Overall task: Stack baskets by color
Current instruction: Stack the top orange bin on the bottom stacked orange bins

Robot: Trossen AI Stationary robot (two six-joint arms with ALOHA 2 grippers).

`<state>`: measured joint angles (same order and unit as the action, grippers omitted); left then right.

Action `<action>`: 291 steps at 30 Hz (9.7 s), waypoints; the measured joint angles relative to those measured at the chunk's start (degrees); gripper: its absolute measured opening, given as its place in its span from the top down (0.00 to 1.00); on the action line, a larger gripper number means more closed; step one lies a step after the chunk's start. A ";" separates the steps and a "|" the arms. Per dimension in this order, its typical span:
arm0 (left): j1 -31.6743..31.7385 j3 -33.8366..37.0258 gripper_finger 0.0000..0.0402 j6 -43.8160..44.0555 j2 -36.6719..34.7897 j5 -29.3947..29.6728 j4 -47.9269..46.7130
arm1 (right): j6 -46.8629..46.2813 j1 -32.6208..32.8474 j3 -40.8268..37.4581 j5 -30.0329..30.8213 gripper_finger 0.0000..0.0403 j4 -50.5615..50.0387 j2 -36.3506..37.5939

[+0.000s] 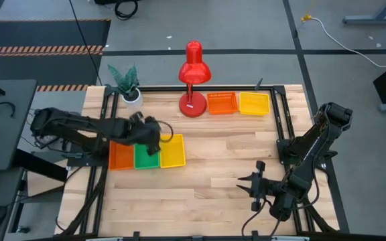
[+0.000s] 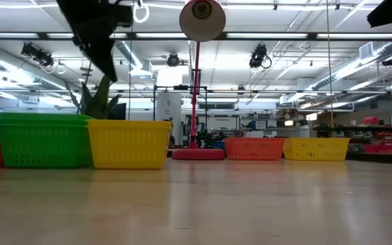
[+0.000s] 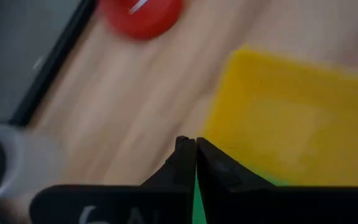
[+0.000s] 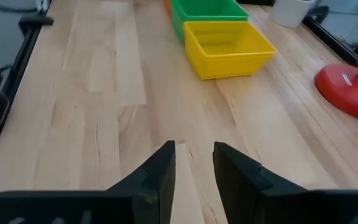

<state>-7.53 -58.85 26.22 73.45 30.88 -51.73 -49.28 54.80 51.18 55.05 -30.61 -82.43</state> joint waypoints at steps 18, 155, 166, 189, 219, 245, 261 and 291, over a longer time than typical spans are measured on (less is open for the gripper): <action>-24.52 16.64 0.95 -5.91 1.68 9.67 60.15 | 6.57 -38.70 -8.35 -14.51 0.71 2.45 0.04; -33.81 -19.50 0.98 28.20 15.39 -0.91 -38.27 | -3.29 0.44 7.10 0.99 0.62 -12.54 -10.08; -44.48 -11.09 0.98 40.90 9.71 -6.83 -38.22 | -1.56 0.44 7.10 1.51 0.62 -12.72 -10.08; -48.61 14.73 0.74 43.89 -8.71 -8.29 -21.94 | -0.23 -0.91 7.10 3.82 0.62 -10.56 -10.08; -49.32 15.71 0.86 83.12 -13.90 -4.38 -35.39 | 1.34 -1.48 7.13 3.78 0.62 -10.62 -10.10; -43.95 6.73 0.99 92.05 -13.84 -23.27 -29.42 | 1.43 -1.81 7.15 3.81 0.62 -10.58 -10.10; -42.34 6.76 0.99 91.55 -4.00 -21.73 -33.29 | 1.76 -2.07 7.15 3.83 0.62 -10.60 -10.10; -38.93 7.46 0.99 82.52 -3.70 -13.05 -37.93 | 2.83 -2.60 7.15 3.86 0.62 -9.73 -10.10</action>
<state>-46.46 -51.39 108.74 69.76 17.83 -89.66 -46.46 52.21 58.33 58.92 -40.34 -92.53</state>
